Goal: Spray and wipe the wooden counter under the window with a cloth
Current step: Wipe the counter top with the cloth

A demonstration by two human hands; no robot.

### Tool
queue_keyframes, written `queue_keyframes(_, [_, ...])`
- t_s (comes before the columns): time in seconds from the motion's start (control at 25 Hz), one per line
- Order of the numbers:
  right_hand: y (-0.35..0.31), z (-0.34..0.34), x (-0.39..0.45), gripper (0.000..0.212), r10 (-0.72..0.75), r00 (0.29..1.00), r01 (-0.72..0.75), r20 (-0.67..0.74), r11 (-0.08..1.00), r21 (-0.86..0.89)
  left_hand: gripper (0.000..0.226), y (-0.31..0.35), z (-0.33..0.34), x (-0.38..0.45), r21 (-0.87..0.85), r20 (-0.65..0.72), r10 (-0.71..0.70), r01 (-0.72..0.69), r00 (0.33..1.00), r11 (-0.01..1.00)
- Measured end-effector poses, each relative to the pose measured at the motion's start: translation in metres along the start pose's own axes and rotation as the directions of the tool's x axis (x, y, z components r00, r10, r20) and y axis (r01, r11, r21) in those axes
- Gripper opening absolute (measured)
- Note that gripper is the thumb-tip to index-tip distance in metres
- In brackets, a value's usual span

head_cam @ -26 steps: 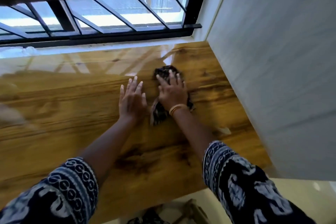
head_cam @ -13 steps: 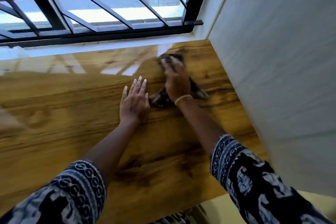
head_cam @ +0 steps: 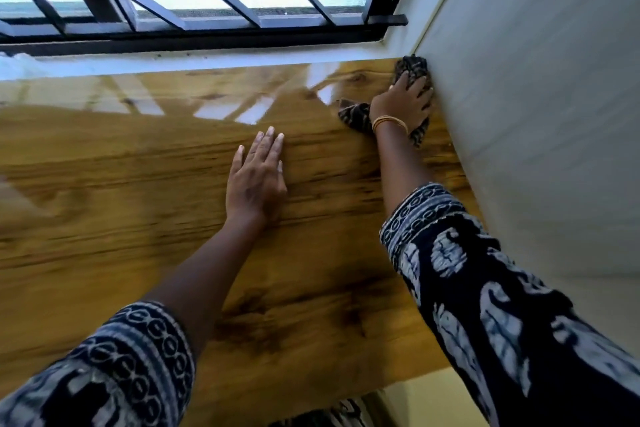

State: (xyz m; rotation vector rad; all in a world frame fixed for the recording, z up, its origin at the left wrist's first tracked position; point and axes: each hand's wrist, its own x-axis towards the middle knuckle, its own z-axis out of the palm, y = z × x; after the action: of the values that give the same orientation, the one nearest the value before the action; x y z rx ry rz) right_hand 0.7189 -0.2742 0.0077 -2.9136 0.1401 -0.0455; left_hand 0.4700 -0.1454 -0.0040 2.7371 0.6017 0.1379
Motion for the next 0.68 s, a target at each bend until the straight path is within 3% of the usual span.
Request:
queue_keyframes(0.4, [0.076, -0.013, -0.094, 0.053, 0.19, 0.979, -0.189, -0.073, 0.982, 0.026, 0.05, 0.0, 0.002, -0.002, -0.015, -0.025, 0.043, -0.043, 0.999, 0.999])
queue_keyframes(0.68, [0.147, -0.028, -0.182, 0.052, 0.339, 0.932, -0.335, -0.126, 0.941, 0.054, 0.047, 0.021, 0.002, -0.046, -0.028, 0.045, 0.317, -0.316, 0.947, 0.948])
